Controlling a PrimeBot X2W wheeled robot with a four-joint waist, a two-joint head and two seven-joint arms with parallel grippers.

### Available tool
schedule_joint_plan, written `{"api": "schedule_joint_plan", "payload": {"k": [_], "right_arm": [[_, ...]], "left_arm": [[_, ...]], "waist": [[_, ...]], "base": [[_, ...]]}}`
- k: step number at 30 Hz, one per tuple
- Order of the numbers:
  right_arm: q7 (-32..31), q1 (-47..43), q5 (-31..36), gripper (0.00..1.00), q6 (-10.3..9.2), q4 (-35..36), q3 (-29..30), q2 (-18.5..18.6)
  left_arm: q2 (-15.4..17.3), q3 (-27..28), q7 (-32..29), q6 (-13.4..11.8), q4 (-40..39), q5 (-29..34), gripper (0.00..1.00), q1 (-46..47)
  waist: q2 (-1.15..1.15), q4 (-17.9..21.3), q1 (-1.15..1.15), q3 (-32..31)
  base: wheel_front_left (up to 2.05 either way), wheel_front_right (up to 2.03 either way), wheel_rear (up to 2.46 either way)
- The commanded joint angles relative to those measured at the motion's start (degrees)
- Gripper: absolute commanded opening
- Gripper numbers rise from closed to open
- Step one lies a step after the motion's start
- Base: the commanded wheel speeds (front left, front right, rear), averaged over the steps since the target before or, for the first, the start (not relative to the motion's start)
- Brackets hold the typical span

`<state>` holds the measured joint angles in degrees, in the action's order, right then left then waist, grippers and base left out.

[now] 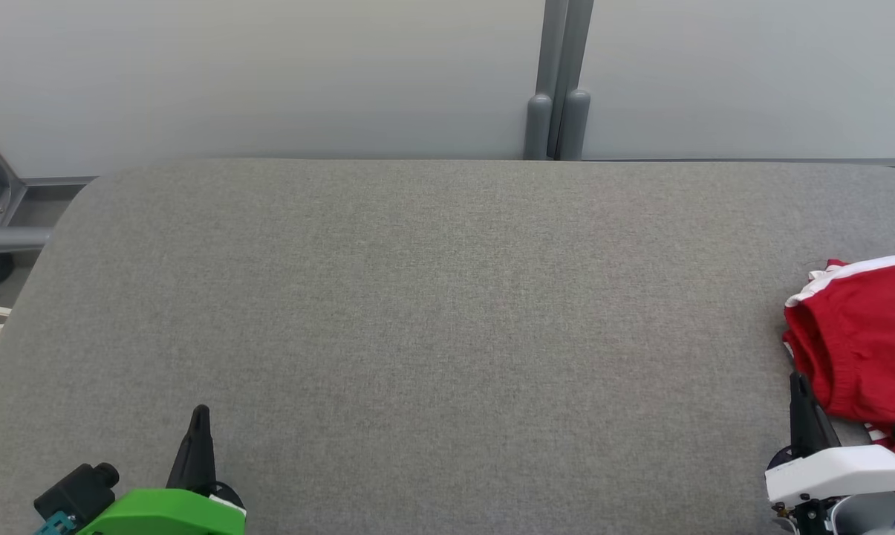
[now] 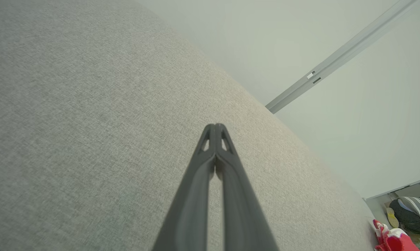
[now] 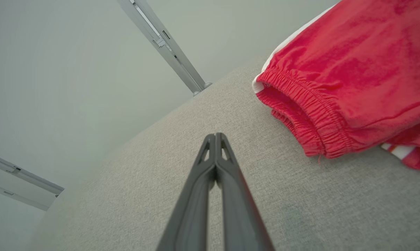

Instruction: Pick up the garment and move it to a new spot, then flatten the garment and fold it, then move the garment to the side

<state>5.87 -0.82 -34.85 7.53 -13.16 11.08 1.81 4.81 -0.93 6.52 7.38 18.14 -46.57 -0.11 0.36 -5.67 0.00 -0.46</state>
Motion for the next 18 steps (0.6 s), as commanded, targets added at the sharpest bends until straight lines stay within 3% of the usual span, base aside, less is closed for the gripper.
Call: {"api": "schedule_joint_plan", "payload": {"k": [1,18], "right_arm": [[-0.51,1.49,-2.7,0.0,-0.01,0.71,-0.17,0.57],[-3.77,2.96,-16.96,0.0,-0.02,0.41,-1.19,0.74]], "left_arm": [[0.12,0.55,-0.53,0.07,-1.07,-2.13,0.0,1.91],[-0.33,2.15,-3.62,0.09,-1.97,-13.64,0.0,3.15]], "waist": [[-0.11,0.12,0.0,0.01],[-0.15,1.19,0.0,0.13]], "base": [[0.0,0.0,0.0],[0.0,0.0,0.0]]}}
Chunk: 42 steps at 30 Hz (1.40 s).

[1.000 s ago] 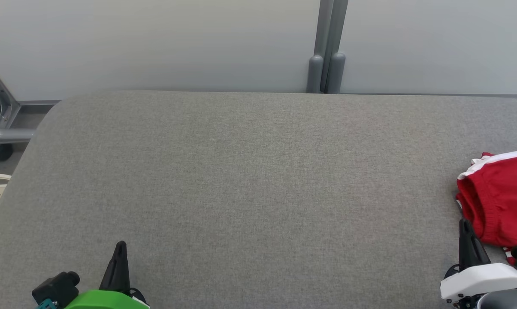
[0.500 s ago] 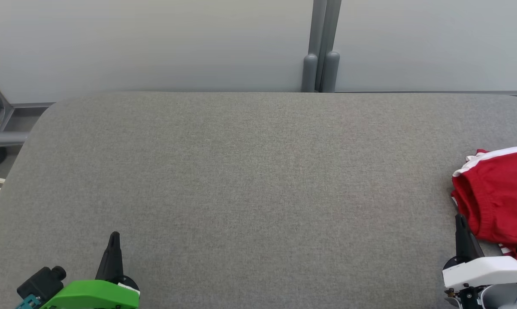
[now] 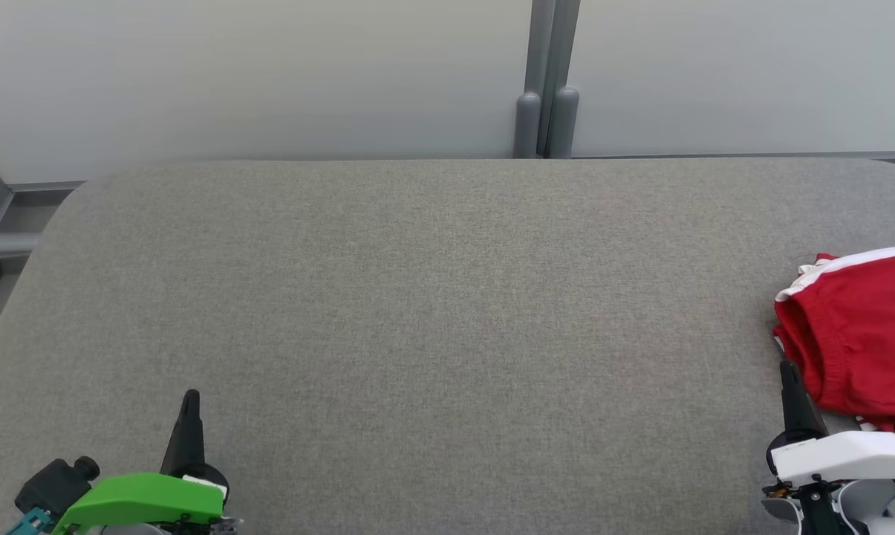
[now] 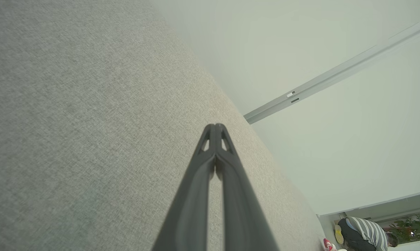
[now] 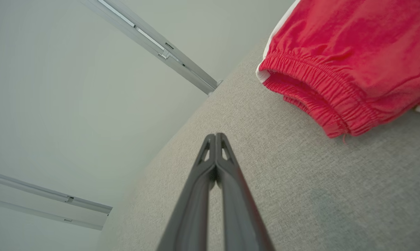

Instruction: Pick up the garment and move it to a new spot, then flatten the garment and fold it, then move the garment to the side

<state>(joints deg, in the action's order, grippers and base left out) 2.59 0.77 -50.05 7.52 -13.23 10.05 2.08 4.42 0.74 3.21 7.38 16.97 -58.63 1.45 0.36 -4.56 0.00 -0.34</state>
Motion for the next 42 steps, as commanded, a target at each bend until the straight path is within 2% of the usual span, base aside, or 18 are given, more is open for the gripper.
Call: {"api": "schedule_joint_plan", "payload": {"k": [1,42], "right_arm": [[-0.61,1.44,-2.54,0.0,0.0,0.47,-0.22,0.48],[-6.78,4.25,-29.82,0.0,-0.01,-0.17,-2.16,0.81]], "left_arm": [[0.02,0.56,-0.52,0.09,-0.86,-2.21,0.0,1.66],[-0.89,3.74,-6.59,0.16,-2.52,-23.89,0.0,4.04]], "waist": [[-0.16,0.14,0.0,0.02],[-0.28,2.84,0.0,0.32]], "base": [[0.0,0.0,0.0],[0.0,0.0,0.0]]}}
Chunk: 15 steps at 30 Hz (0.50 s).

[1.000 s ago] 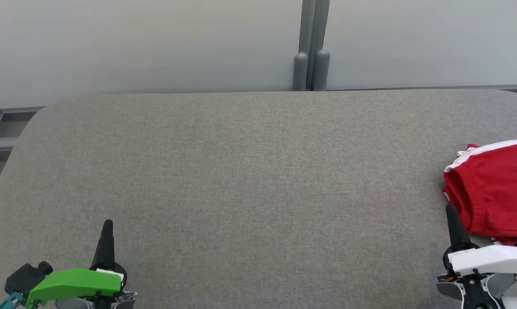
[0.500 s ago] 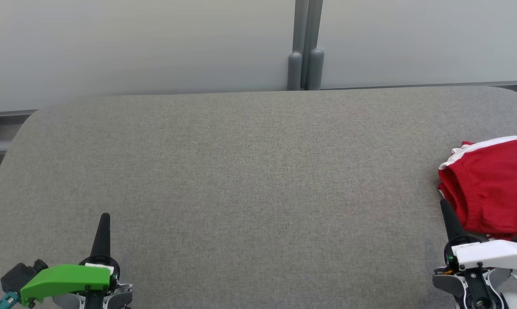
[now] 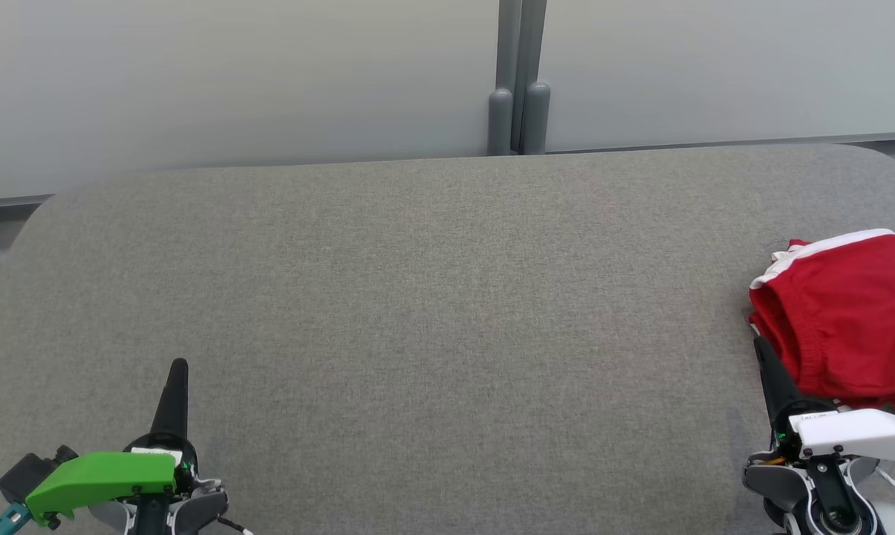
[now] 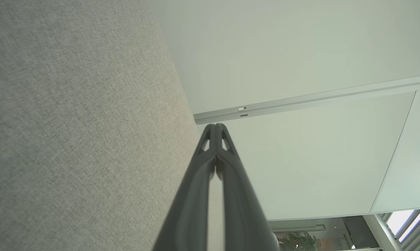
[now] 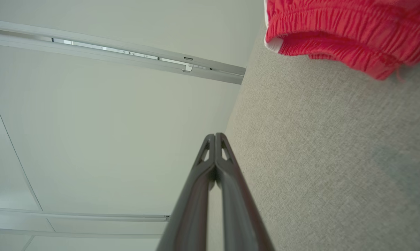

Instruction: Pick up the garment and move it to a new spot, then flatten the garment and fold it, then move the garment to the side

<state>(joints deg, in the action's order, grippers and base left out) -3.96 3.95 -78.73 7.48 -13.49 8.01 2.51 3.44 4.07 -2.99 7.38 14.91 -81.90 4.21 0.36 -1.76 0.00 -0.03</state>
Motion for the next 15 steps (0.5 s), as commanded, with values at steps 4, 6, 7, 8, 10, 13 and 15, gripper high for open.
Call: {"api": "schedule_joint_plan", "payload": {"k": [4,6,7,8,10,13,15], "right_arm": [[-0.88,1.26,-3.71,0.0,0.03,0.02,-0.32,0.41],[-1.0,1.29,-4.24,0.0,0.03,0.01,-0.36,0.42],[-1.03,1.34,-4.7,0.0,0.03,-0.01,-0.39,0.42],[-1.18,1.4,-5.15,0.0,0.03,-0.02,-0.42,0.43],[-1.44,1.44,-6.12,0.0,0.03,-0.04,-0.49,0.44],[-1.69,1.54,-7.64,0.0,0.03,-0.09,-0.57,0.46],[-1.98,1.67,-8.52,0.0,0.03,-0.12,-0.64,0.48]], "left_arm": [[-0.02,0.7,-0.97,0.17,-0.65,-2.87,0.0,1.39],[-0.03,0.74,-1.04,0.17,-0.68,-3.36,0.0,1.43],[-0.05,0.8,-1.15,0.17,-0.7,-3.68,0.0,1.48],[-0.06,0.85,-1.24,0.17,-0.72,-3.88,0.0,1.55],[-0.08,0.96,-1.48,0.17,-0.79,-4.76,0.0,1.67],[-0.16,1.11,-1.79,0.18,-0.88,-5.99,0.0,1.84],[-0.2,1.22,-2.0,0.18,-0.92,-6.83,0.0,1.92]], "waist": [[-0.29,0.36,0.0,0.04],[-0.3,0.42,0.0,0.05],[-0.3,0.48,0.0,0.06],[-0.3,0.54,0.0,0.06],[-0.31,0.67,0.0,0.08],[-0.32,0.86,0.0,0.1],[-0.32,0.98,0.0,0.11]], "base": [[0.0,0.0,0.0],[0.0,0.0,0.0],[0.0,0.0,0.0],[0.0,0.0,0.0],[0.0,0.0,0.0],[0.0,0.0,0.0],[0.0,0.0,0.0]]}}
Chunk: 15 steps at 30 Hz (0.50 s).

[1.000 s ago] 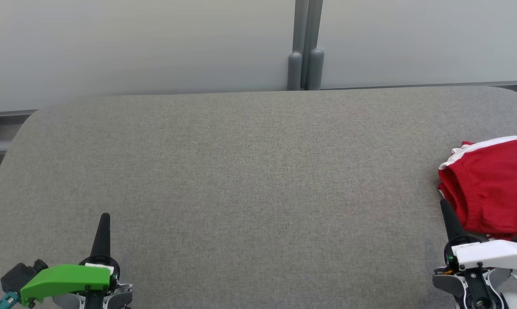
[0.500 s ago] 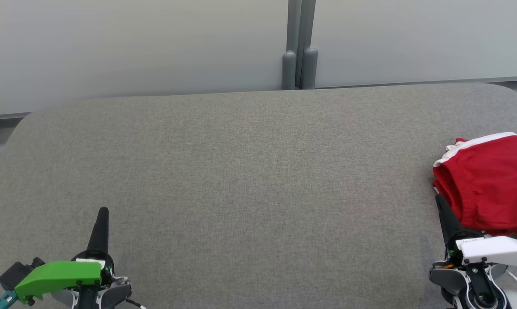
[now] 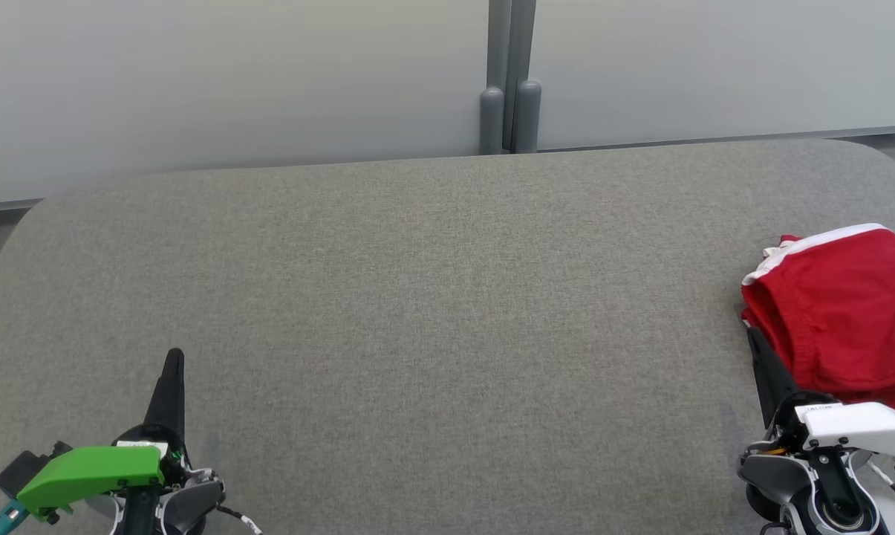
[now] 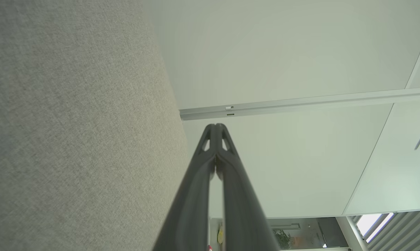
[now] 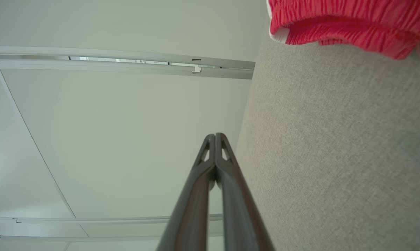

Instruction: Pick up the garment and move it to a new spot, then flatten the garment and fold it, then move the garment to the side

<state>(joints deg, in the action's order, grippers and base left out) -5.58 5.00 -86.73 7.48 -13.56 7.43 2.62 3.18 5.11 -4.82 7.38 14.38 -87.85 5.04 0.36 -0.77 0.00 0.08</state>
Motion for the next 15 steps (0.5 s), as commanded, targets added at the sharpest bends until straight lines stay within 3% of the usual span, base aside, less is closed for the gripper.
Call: {"api": "schedule_joint_plan", "payload": {"k": [1,15], "right_arm": [[-0.53,0.69,-0.99,0.0,0.03,-0.05,-0.1,0.37],[-1.49,1.15,-5.84,0.0,0.02,-0.19,-0.41,0.4]], "left_arm": [[0.05,0.23,-0.29,0.18,-0.41,-1.2,0.0,1.05],[-0.14,0.87,-1.42,0.2,-0.59,-4.81,0.0,1.37]], "waist": [[-0.33,0.05,0.0,0.01],[-0.36,0.77,0.0,0.09]], "base": [[0.0,0.0,0.0],[0.0,0.0,0.0]]}}
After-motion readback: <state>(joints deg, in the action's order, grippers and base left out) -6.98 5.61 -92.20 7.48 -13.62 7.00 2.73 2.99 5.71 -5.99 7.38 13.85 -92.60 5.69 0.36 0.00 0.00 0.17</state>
